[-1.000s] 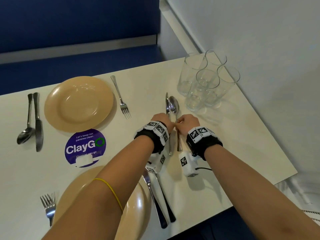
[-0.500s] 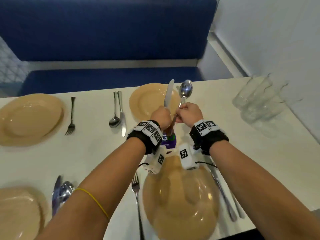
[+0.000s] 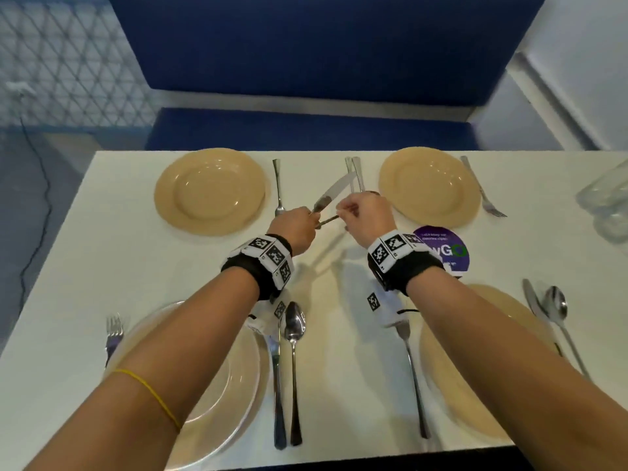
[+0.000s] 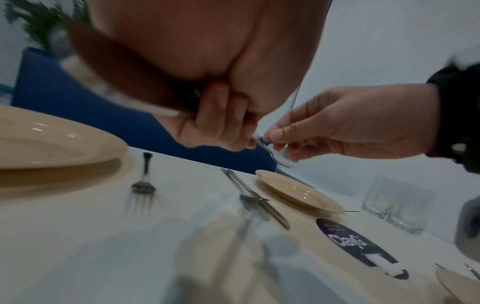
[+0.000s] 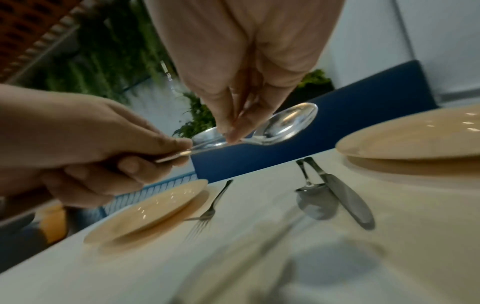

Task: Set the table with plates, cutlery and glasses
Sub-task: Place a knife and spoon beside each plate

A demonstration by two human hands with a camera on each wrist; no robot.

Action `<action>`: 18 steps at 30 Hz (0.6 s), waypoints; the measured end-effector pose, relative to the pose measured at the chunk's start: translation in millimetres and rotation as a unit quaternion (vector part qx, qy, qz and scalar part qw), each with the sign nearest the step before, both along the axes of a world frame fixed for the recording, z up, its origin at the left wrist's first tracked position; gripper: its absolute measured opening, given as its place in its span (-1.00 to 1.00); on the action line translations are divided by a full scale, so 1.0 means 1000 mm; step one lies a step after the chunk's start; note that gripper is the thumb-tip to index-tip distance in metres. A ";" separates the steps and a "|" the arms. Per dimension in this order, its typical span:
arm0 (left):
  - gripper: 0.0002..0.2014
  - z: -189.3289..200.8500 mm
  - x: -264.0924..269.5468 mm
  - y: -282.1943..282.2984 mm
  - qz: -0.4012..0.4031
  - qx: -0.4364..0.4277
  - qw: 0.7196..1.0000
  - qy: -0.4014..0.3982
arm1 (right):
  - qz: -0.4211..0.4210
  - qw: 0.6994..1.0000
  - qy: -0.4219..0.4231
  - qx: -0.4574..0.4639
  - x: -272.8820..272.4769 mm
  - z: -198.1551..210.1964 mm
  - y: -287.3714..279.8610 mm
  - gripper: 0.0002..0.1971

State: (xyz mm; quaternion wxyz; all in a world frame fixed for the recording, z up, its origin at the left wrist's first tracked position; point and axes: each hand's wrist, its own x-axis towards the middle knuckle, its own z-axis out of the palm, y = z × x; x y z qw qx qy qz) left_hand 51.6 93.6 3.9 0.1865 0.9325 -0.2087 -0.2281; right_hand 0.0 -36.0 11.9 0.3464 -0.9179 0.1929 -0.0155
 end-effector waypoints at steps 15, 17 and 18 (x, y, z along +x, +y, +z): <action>-0.66 -0.007 0.078 0.165 0.161 -0.187 0.966 0.078 | 0.197 0.961 0.103 -0.165 0.094 -0.011 0.133 -0.89; -0.54 0.000 0.098 0.197 0.215 -0.226 0.947 0.079 | 0.131 0.980 0.075 -0.130 0.109 -0.012 0.154 -0.89; -0.47 0.001 0.109 0.214 0.237 -0.232 0.941 0.073 | 0.096 0.988 0.057 -0.104 0.117 -0.011 0.167 -0.88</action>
